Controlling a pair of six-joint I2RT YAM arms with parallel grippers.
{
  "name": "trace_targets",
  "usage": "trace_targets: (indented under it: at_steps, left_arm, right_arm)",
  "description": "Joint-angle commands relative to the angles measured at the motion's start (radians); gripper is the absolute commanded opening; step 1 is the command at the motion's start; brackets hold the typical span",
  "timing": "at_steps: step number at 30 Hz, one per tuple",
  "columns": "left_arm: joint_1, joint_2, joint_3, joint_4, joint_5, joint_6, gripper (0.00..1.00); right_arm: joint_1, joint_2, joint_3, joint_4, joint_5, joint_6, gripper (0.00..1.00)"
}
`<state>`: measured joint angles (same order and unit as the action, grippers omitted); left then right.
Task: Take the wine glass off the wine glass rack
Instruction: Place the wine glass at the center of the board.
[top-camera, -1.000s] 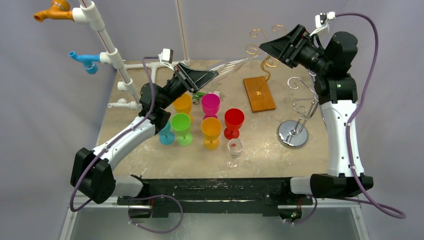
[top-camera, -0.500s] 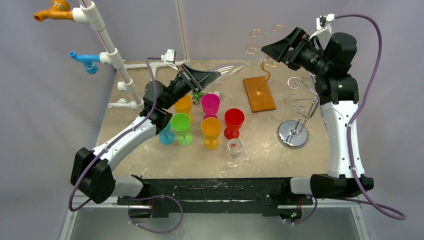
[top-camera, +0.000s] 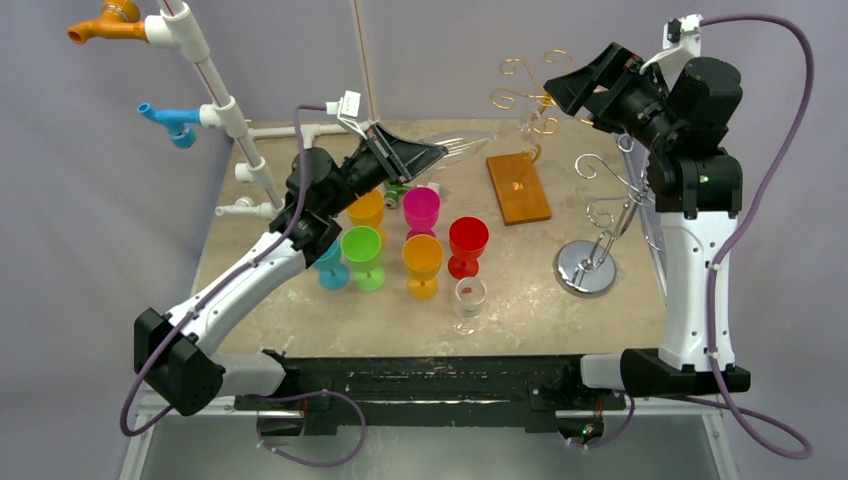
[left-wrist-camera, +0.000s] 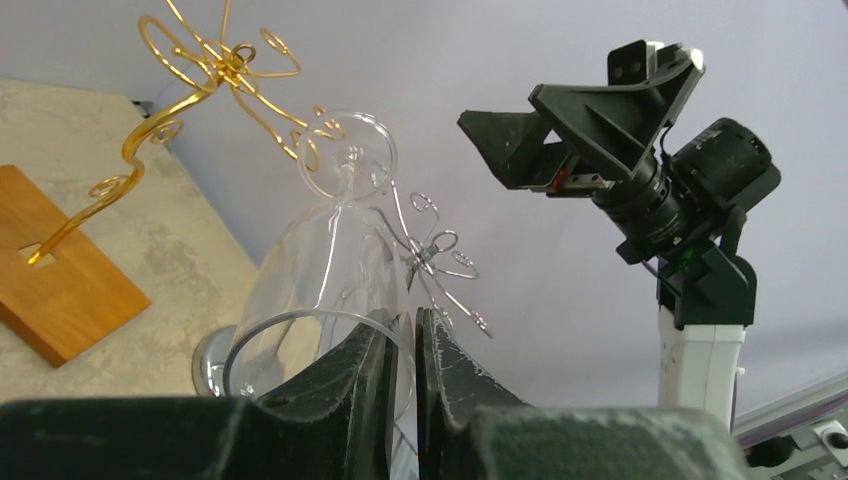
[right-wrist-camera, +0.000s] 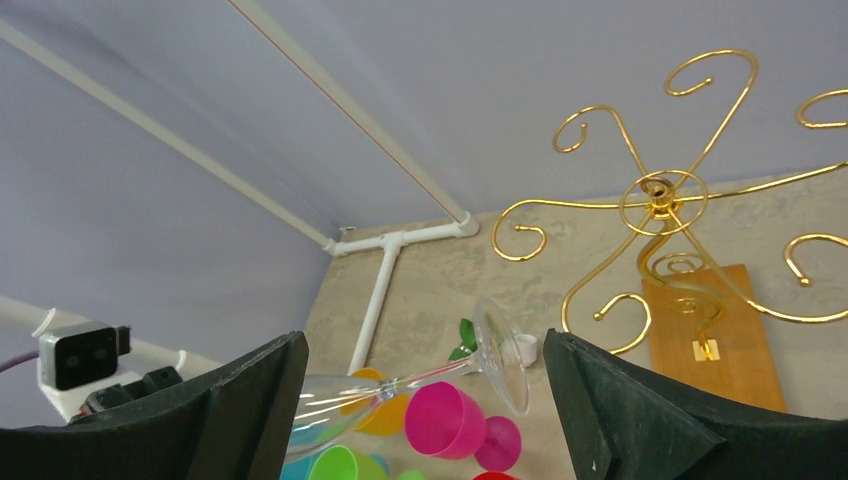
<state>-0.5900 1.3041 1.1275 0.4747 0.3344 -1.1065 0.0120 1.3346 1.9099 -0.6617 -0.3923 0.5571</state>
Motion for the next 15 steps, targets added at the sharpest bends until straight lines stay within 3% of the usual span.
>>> trace_targets:
  at_steps: [1,15]
  left_arm:
    - [-0.032,-0.107,0.107,-0.233,-0.044,0.134,0.0]
    - [-0.048,-0.271,0.411,-1.03,-0.028,0.345,0.0]
  right_arm:
    - [0.001,-0.015,0.055,-0.045,0.086,-0.051,0.99]
    - [0.002,-0.012,0.018,-0.033,0.075,-0.062,0.99]
